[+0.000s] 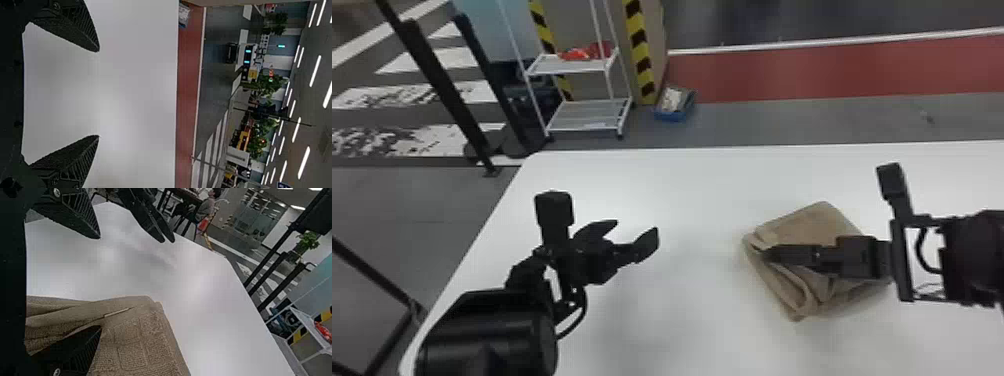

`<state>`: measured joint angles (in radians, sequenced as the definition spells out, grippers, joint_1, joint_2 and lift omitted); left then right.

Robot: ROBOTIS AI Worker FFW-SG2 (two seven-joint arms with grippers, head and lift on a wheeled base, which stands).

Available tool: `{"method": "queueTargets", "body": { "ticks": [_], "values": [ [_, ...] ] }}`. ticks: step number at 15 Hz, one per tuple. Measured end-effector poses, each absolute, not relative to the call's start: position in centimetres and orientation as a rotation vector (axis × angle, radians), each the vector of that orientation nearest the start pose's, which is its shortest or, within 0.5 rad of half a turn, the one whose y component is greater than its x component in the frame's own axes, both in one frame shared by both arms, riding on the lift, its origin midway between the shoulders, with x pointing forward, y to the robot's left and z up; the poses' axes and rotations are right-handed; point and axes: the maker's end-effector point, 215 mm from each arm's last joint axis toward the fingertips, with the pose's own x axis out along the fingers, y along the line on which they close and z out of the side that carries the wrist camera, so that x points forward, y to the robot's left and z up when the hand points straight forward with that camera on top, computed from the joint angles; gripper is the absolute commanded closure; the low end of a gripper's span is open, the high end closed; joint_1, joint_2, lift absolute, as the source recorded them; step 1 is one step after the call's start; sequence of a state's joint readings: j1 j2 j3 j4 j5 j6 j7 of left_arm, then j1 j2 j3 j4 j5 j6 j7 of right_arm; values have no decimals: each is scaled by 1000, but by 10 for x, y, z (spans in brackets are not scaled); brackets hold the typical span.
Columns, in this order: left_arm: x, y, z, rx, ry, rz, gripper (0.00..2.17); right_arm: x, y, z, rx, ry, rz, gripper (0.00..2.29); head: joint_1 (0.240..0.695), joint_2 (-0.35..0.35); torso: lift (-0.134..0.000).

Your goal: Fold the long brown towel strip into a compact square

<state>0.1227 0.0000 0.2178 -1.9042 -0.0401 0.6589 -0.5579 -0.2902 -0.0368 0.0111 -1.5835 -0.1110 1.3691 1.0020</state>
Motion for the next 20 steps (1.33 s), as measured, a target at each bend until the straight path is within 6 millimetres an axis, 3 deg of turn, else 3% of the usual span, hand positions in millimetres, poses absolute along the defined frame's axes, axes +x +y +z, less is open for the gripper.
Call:
{"method": "queueTargets", "body": {
  "ticks": [8, 10, 12, 15, 17, 20],
  "values": [
    [518, 248, -409, -111, 430, -303, 103, 436, -29, -380, 658, 978, 1053, 70, 695, 251, -124],
    [518, 249, -409, -111, 430, -302, 103, 433, -37, -360, 747, 935, 1092, 113, 695, 246, -124],
    [518, 251, -410, -112, 432, -299, 103, 438, -57, -343, 819, 886, 1088, 481, 695, 229, -124],
    [518, 253, -410, -115, 431, -295, 103, 444, -99, -332, 826, 849, 1035, 1997, 695, 184, -124],
    [518, 256, -410, -116, 430, -292, 103, 448, -126, -341, 784, 856, 967, 2240, 695, 160, -124],
    [520, 255, -409, -118, 427, -296, 103, 454, -152, -351, 713, 882, 895, 2246, 695, 118, -124]
  ]
}}
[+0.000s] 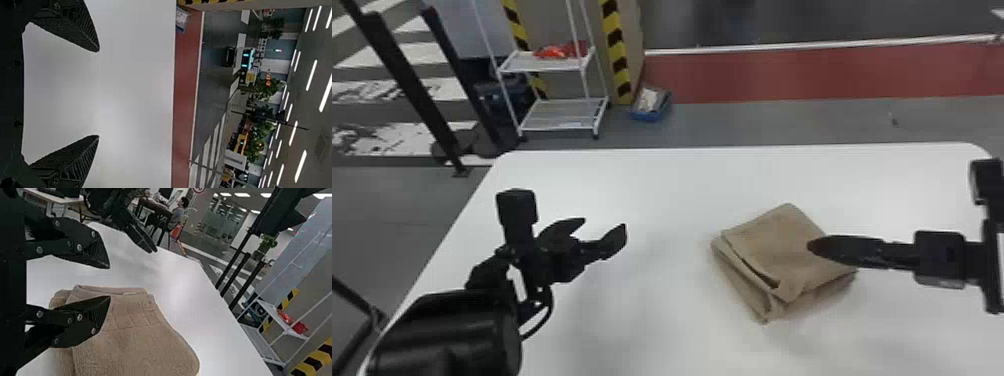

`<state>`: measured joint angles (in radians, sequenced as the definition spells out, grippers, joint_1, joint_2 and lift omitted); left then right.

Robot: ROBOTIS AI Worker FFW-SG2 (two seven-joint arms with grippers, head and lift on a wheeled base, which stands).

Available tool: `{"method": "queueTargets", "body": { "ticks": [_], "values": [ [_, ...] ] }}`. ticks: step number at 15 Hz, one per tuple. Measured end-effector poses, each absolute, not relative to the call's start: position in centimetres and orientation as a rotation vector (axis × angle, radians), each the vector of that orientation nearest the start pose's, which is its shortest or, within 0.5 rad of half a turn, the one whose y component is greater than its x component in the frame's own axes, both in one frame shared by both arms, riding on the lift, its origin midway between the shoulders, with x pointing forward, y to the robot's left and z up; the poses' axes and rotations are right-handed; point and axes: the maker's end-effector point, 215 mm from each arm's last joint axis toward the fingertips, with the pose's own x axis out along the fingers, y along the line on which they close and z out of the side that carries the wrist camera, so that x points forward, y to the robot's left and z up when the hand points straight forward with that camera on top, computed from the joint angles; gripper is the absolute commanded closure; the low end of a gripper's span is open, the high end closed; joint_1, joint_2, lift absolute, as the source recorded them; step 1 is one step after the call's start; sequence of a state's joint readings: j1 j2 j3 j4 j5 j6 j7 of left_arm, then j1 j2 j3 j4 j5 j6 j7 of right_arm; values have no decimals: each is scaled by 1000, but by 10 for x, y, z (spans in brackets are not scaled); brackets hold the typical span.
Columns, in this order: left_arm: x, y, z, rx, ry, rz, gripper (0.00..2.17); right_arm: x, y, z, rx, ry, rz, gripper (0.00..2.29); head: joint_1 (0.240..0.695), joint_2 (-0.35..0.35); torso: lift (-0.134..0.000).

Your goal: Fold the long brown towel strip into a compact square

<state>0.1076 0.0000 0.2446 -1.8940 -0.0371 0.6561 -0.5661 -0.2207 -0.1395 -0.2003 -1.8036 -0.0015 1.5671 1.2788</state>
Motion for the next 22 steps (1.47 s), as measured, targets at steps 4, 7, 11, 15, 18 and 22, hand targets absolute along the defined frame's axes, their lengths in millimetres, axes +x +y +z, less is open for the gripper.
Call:
{"method": "queueTargets", "body": {
  "ticks": [4, 7, 11, 15, 18, 22],
  "values": [
    [519, 257, -410, -120, 429, -293, 103, 486, -180, -356, 559, 922, 766, 2246, 695, 93, -124],
    [519, 260, -412, -126, 432, -289, 103, 486, -212, -382, 403, 1008, 645, 2246, 695, 58, -124],
    [521, 258, -415, -129, 434, -292, 103, 464, -239, -414, 342, 1088, 575, 2246, 695, 23, -124],
    [522, 255, -416, -128, 437, -296, 103, 456, -227, -426, 304, 1128, 588, 2246, 695, 30, -124],
    [522, 254, -416, -128, 438, -298, 103, 471, -207, -431, 313, 1147, 577, 2246, 695, 48, -124],
    [523, 255, -415, -127, 436, -296, 103, 486, -177, -431, 318, 1179, 603, 2246, 695, 83, -124]
  ]
}}
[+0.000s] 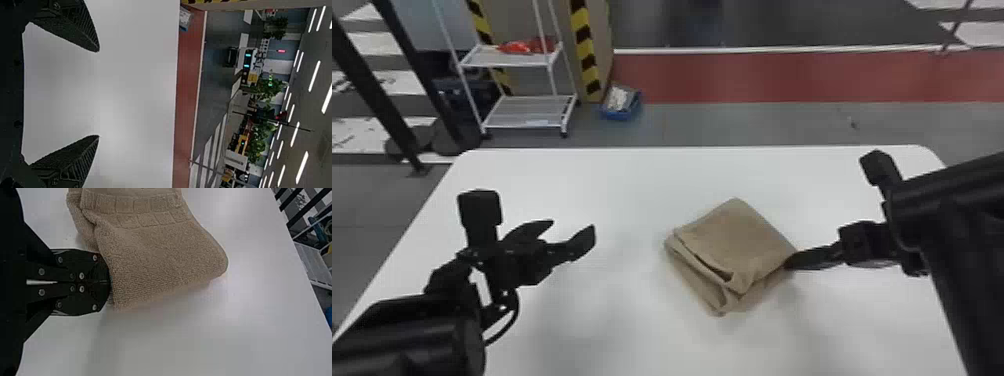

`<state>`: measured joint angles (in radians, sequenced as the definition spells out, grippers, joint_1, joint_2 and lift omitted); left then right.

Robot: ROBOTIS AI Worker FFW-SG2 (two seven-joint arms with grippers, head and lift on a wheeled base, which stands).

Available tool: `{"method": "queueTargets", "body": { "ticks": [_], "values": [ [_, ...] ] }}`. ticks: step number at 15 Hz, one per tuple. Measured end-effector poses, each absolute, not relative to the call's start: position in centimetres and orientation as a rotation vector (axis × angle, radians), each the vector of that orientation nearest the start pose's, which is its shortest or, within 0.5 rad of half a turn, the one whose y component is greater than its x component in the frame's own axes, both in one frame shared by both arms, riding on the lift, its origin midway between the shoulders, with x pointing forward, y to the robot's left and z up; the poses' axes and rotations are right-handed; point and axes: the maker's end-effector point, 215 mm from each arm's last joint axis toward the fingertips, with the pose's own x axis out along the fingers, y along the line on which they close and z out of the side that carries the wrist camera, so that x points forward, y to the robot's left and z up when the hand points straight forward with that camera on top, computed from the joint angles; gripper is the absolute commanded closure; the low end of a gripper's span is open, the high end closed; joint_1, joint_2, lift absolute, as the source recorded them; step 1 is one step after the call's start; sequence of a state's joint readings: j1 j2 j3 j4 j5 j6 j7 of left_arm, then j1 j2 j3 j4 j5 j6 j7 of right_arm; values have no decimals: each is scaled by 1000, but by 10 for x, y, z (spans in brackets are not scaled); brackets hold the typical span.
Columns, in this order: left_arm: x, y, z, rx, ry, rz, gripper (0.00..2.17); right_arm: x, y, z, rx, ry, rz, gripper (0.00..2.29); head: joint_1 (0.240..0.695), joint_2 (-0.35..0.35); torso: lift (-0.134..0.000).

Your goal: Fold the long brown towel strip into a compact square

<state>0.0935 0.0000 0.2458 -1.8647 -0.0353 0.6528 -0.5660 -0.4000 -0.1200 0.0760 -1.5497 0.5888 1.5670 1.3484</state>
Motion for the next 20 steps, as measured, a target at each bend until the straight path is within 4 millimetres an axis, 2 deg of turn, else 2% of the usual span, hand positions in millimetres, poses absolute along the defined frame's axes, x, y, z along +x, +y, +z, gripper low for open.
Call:
{"method": "queueTargets", "body": {
  "ticks": [6, 10, 16, 17, 20],
  "values": [
    [522, 259, -415, -130, 435, -293, 103, 504, -145, -401, 402, 1113, 688, 2246, 695, 120, -124],
    [521, 260, -414, -132, 432, -293, 103, 511, -130, -398, 440, 1126, 713, 2246, 695, 134, -124],
    [522, 262, -414, -143, 428, -289, 103, 509, -75, -354, 641, 1056, 939, 2243, 695, 192, -124],
    [522, 261, -414, -143, 429, -289, 103, 507, -66, -357, 651, 1072, 948, 2243, 695, 202, -124],
    [522, 261, -414, -141, 430, -288, 103, 491, -45, -399, 592, 1185, 946, 2243, 695, 230, -124]
  ]
}}
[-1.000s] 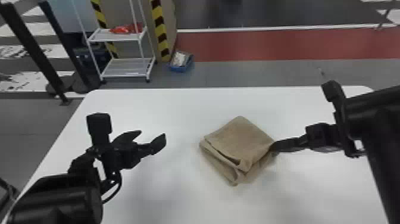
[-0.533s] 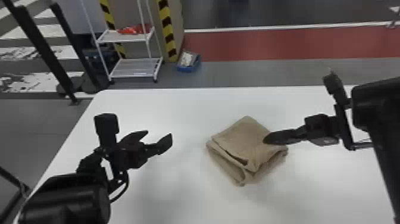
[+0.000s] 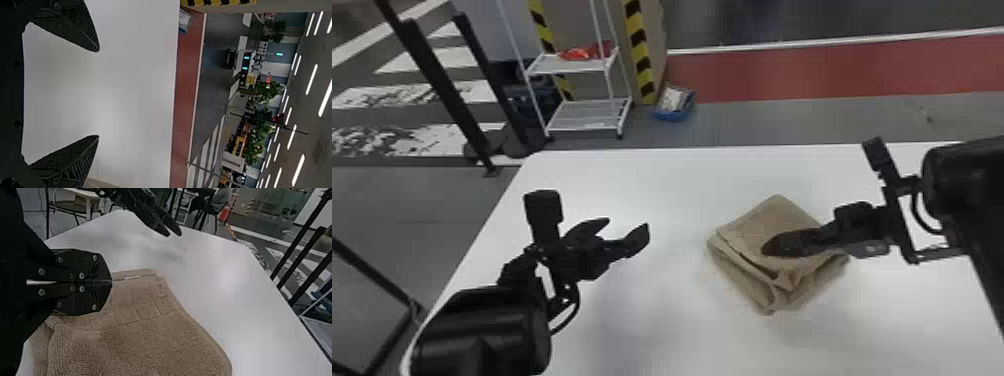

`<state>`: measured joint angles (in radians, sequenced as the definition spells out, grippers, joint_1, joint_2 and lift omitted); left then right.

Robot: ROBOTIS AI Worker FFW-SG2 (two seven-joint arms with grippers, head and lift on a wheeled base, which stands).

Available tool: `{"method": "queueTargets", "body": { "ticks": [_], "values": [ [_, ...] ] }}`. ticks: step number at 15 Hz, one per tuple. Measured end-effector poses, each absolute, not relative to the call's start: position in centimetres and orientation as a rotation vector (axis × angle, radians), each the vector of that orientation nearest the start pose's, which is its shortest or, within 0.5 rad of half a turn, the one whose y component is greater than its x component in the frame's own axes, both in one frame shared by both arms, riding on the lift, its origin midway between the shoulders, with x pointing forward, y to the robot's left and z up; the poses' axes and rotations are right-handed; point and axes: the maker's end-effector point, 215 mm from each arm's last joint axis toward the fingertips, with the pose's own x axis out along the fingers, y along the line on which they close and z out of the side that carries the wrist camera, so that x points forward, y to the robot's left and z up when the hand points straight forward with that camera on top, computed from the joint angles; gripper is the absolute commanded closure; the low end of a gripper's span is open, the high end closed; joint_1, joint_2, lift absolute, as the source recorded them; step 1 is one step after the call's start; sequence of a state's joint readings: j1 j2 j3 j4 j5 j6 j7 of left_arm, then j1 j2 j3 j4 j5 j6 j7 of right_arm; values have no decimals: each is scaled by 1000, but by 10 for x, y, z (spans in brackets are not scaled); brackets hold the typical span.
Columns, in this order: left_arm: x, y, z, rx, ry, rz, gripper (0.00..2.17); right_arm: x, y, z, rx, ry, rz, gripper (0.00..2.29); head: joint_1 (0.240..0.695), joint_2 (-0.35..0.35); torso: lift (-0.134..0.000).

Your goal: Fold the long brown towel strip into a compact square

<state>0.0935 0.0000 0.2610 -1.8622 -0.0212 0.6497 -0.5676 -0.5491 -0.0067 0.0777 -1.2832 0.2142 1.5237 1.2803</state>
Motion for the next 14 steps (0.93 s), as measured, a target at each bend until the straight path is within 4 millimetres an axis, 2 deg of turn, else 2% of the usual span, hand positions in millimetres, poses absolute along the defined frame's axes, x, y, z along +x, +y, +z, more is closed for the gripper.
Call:
{"method": "queueTargets", "body": {
  "ticks": [2, 4, 9, 14],
  "values": [
    [522, 261, -414, -141, 430, -288, 103, 488, -40, -413, 564, 1198, 967, 2243, 695, 236, -124],
    [522, 261, -415, -140, 431, -285, 103, 483, -36, -416, 573, 1204, 986, 2243, 695, 241, -124],
    [525, 260, -415, -133, 434, -285, 103, 460, -30, -408, 695, 1251, 1009, 2243, 695, 255, -124],
    [528, 258, -412, -128, 430, -288, 103, 464, -34, -397, 631, 1201, 995, 2243, 695, 246, -124]
  ]
}}
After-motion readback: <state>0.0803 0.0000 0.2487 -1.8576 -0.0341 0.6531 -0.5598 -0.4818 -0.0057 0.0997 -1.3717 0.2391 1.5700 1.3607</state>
